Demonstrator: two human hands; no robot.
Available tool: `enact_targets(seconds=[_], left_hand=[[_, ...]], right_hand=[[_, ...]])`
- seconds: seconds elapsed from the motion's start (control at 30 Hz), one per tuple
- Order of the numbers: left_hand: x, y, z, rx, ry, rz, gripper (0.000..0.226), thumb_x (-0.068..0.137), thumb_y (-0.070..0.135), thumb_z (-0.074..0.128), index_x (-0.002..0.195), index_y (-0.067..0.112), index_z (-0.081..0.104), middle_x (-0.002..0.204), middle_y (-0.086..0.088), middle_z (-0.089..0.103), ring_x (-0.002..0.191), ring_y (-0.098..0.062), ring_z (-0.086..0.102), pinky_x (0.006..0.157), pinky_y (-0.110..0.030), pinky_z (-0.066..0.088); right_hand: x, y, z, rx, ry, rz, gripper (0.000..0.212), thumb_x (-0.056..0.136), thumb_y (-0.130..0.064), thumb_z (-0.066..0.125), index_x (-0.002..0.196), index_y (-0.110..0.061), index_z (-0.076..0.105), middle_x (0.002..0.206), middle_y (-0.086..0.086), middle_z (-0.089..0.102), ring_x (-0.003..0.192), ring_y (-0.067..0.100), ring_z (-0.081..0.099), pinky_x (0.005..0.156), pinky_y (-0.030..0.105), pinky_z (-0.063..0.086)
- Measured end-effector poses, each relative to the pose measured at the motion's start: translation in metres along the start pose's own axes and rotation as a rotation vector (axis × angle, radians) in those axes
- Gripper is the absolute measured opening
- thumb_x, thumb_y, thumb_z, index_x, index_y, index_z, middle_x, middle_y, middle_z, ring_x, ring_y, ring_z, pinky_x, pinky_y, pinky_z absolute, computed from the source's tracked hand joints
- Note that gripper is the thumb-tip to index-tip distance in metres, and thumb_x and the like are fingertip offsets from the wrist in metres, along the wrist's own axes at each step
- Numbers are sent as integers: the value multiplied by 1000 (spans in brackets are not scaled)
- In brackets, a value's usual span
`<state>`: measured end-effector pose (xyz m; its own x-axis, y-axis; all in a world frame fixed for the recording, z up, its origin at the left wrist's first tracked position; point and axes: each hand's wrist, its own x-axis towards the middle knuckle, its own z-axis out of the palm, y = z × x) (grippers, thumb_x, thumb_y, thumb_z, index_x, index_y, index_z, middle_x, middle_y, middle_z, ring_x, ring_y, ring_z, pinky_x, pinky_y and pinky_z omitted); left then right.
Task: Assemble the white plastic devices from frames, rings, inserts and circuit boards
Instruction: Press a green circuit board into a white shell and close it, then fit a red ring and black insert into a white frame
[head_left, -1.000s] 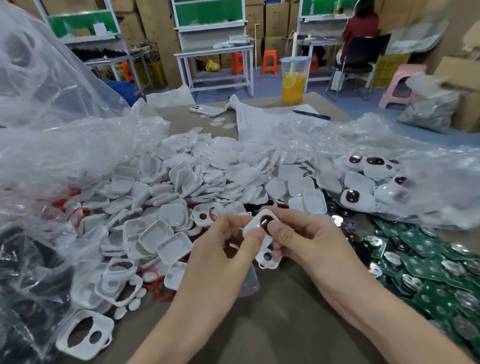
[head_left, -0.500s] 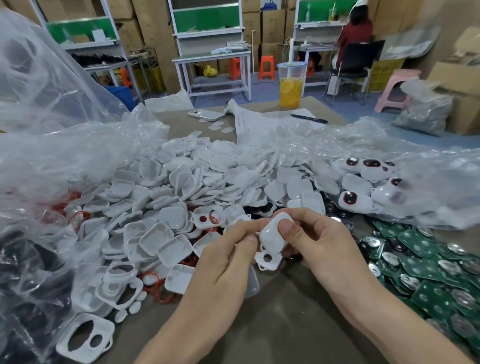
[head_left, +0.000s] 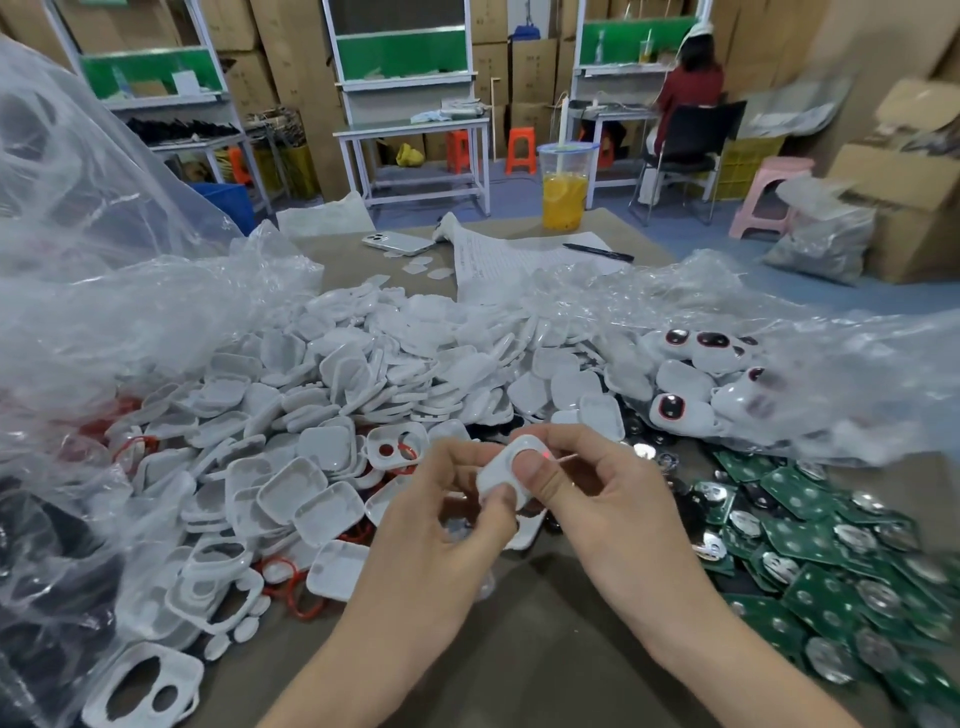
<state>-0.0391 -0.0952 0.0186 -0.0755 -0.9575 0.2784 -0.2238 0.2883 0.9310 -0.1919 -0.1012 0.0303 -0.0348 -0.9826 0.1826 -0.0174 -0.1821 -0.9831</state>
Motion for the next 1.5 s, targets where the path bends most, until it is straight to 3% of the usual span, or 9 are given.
enact_targets(seconds=[0.23, 0.4, 0.57, 0.73, 0.9, 1.07, 1.23, 1.33, 1.5], left_hand=[[-3, 11, 8, -92, 96, -19, 19, 84, 52, 74, 102, 50, 70, 89, 9, 75, 76, -6, 70, 68, -11, 50], [4, 23, 32, -142, 72, -25, 18, 86, 45, 74, 97, 60, 70, 76, 7, 70, 67, -6, 64, 66, -19, 52], [19, 34, 39, -82, 20, -85, 21, 92, 40, 63, 100, 59, 69, 67, 13, 66, 60, -4, 58, 55, -13, 45], [70, 48, 62, 0, -90, -84, 24, 101, 26, 54, 100, 37, 75, 65, 11, 60, 63, -5, 56, 60, -20, 50], [118, 71, 98, -283, -326, -184, 21, 106, 11, 47, 88, 13, 57, 101, -14, 63, 81, -13, 75, 79, -24, 60], [79, 49, 55, -120, -66, -78, 23, 106, 19, 48, 123, 27, 61, 112, 9, 73, 92, -8, 74, 75, -16, 56], [7, 7, -1, 212, 152, 78, 53, 99, 4, 55, 105, 56, 65, 100, 20, 72, 86, -4, 69, 74, -19, 55], [-2, 3, -17, 431, 219, 225, 55, 91, -3, 59, 109, 49, 65, 99, 21, 69, 91, -3, 65, 64, -9, 47], [0, 2, -21, 547, 236, 286, 44, 88, -6, 64, 110, 32, 69, 104, 24, 64, 99, 7, 60, 78, -2, 42]], right_hand=[[5, -3, -11, 3, 53, -80, 21, 95, -46, 59, 114, -42, 67, 103, -17, 71, 93, -1, 67, 76, 8, 47], [21, 0, -31, 184, 316, -8, 31, 103, -8, 47, 109, -32, 67, 88, -11, 71, 80, 3, 67, 78, 21, 56], [24, -1, -37, 344, 422, 61, 34, 102, 0, 40, 110, -25, 63, 83, -8, 70, 79, 7, 67, 72, 19, 55], [15, -4, -34, -45, 524, -168, 33, 100, -11, 43, 93, -40, 55, 96, -19, 61, 96, 3, 59, 76, 14, 42], [9, -4, -25, -301, 497, -374, 19, 91, -28, 35, 97, -41, 46, 103, -25, 51, 104, 5, 51, 83, 14, 36], [9, 1, -25, -486, 393, -474, 25, 90, -12, 43, 102, -32, 53, 100, -18, 53, 97, 4, 49, 86, 18, 37], [10, 3, -24, -635, 339, -499, 25, 90, -19, 38, 105, -29, 56, 101, -16, 53, 96, 4, 46, 88, 20, 37], [10, 7, -26, -659, 324, -493, 27, 90, -20, 37, 106, -35, 53, 103, -18, 52, 97, 5, 47, 88, 24, 39], [6, -7, -36, -651, 468, -567, 28, 90, -16, 41, 106, -25, 61, 103, -15, 53, 96, 11, 51, 83, 39, 49]])
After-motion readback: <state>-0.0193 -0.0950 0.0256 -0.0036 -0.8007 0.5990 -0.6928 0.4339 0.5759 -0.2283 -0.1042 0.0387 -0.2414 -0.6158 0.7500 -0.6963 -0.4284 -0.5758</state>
